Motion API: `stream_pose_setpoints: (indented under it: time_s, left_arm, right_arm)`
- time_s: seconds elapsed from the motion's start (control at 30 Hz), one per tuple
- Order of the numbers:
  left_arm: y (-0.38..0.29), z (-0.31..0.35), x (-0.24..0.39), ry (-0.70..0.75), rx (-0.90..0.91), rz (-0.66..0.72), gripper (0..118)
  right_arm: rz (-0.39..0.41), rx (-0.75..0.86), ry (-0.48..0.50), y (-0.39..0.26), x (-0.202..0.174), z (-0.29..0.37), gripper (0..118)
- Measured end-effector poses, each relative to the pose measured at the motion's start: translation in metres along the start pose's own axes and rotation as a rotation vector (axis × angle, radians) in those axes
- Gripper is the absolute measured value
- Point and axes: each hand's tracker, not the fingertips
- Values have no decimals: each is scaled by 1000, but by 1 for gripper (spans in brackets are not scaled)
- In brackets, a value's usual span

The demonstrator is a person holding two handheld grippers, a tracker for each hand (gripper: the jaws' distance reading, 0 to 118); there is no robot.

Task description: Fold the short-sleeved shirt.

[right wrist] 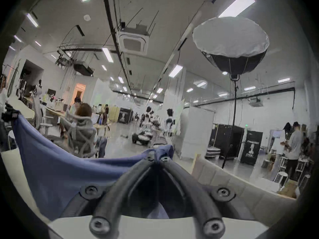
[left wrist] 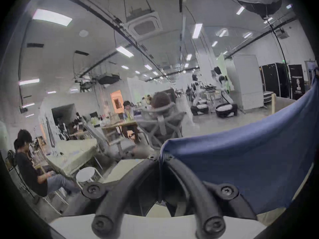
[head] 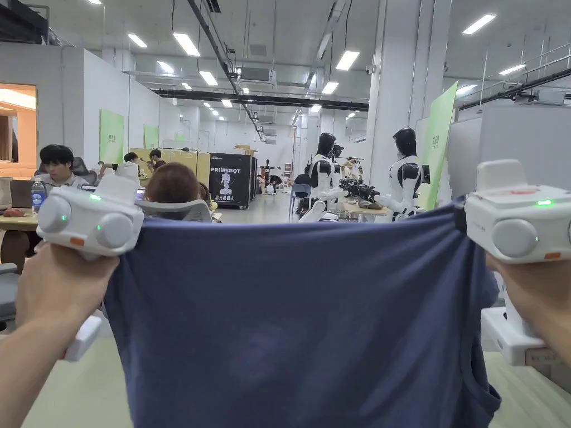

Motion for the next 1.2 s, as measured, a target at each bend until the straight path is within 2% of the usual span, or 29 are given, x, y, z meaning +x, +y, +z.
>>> stream_pose_setpoints:
  time_s: [0.2,0.33,0.43,0.6,0.73,0.83,0.93,1.03,1.07,1.2]
  left_arm:
    - [22,-5,-9,33,33,-40,0]
    - [-15,-13,0,22,-15,-65,0]
    - [-62,-21,13,-23,-102,-65,0]
    - [-101,-6,20,-53,-154,-81,0]
    - [-120,38,17,-99,-162,-87,0]
    - [-146,73,14,-166,-206,-99,0]
    - [-194,115,14,-280,-298,-130,0]
    - [-253,147,15,-316,-385,-165,0]
    - [-276,158,14,-322,-422,-148,0]
    - [-363,191,5,-378,-573,-2,0]
  right_arm:
    - [0,34,-5,13,-6,-8,0]
    - [30,-4,8,-18,-20,-5,0]
    - [11,-86,23,-62,-27,0,0]
    - [4,-143,46,-107,-14,8,0]
    - [21,-158,65,-128,-2,47,0]
    - [16,-234,124,-153,3,89,0]
    - [76,-322,178,-197,0,144,0]
    - [87,-451,251,-254,-5,185,0]
    - [75,-491,283,-282,-9,201,0]
    - [131,-681,341,-375,-30,251,0]
